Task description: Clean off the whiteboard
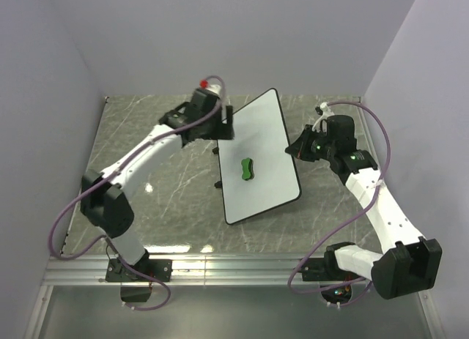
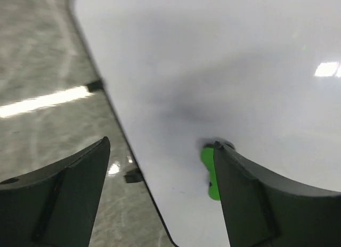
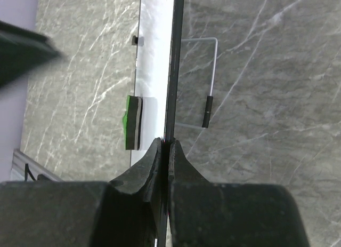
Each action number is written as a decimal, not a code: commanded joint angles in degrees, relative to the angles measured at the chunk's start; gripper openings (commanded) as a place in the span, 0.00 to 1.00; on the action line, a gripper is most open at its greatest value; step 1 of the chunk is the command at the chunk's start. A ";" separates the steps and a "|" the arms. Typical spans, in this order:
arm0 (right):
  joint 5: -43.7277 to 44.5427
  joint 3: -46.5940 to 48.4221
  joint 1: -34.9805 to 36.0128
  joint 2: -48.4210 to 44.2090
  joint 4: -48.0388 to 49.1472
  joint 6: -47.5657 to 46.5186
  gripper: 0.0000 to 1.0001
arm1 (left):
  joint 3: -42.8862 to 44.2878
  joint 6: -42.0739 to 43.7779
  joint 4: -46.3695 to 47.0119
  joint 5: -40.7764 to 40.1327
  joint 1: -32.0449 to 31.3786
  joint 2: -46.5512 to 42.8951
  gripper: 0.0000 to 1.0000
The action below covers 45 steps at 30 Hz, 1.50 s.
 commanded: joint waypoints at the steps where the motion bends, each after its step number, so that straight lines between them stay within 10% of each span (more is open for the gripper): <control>1: -2.31 -1.68 1.81 -1.24 -2.54 -4.12 0.00 | 3.09 -3.07 -2.35 -5.60 5.66 -7.39 0.83; 11: -0.98 4.46 1.63 1.57 -3.50 -1.83 0.03 | 1.95 -1.75 -6.66 -8.75 10.17 -13.01 0.80; 15: -1.42 7.55 1.72 3.06 -3.33 -1.04 0.51 | 1.24 -2.45 -7.01 -7.96 11.13 -14.25 0.80; 29: 7.35 8.60 1.63 -0.97 -5.35 -1.47 0.96 | 3.00 -2.81 -8.16 -14.10 11.66 -16.10 0.84; 45: 25.46 18.62 1.02 -17.41 -16.76 -2.44 0.98 | -2.72 -1.93 3.62 15.95 3.24 -6.62 0.78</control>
